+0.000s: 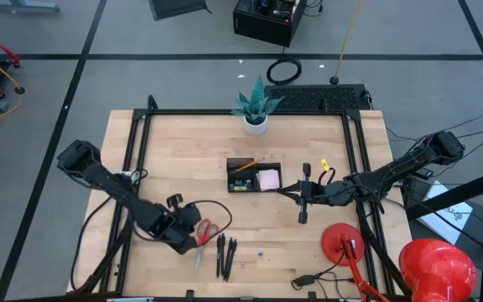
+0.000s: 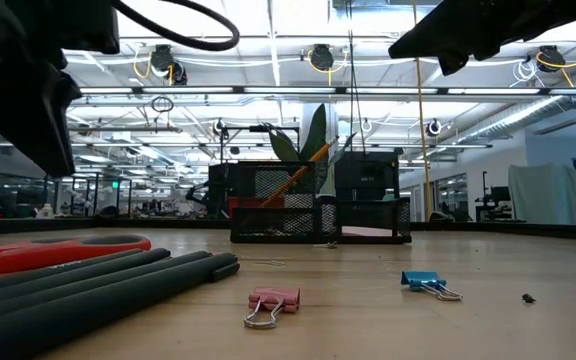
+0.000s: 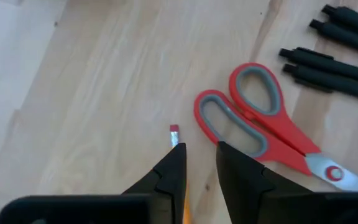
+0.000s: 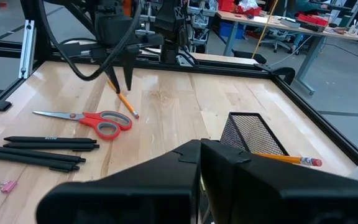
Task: Pick and place office supplies into organizer
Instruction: Put the orange pencil into the black desk organizer
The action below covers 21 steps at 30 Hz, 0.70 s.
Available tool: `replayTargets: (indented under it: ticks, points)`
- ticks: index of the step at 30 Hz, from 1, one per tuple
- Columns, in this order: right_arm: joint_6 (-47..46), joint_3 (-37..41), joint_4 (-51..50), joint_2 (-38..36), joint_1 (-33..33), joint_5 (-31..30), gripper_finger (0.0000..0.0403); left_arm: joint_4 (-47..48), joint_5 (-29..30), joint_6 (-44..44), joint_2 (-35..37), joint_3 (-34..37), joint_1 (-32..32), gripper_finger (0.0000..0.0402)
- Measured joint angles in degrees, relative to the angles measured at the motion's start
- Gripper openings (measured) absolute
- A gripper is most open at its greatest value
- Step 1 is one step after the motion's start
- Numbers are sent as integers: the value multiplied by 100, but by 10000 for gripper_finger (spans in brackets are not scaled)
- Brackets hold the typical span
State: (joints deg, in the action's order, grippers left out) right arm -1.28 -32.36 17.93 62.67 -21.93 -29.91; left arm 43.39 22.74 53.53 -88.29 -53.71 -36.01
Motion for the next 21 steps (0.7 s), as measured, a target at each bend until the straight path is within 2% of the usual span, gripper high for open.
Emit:
replayTargets:
  ticks: [4, 12, 17, 21]
  points:
    - [0, 0, 0, 0, 0, 0, 4, 49, 106, -154, 0, 0, 82, 126]
    - [44, 0, 0, 0, 0, 0, 4, 484, -607, 39, 0, 0, 299, 210]
    - [44, 0, 7, 0, -2, 0, 4, 484, -803, 82, 2, 0, 428, 222]
    - [44, 0, 28, 0, -2, 0, 4, 464, -1148, -62, -43, 0, 591, 210]
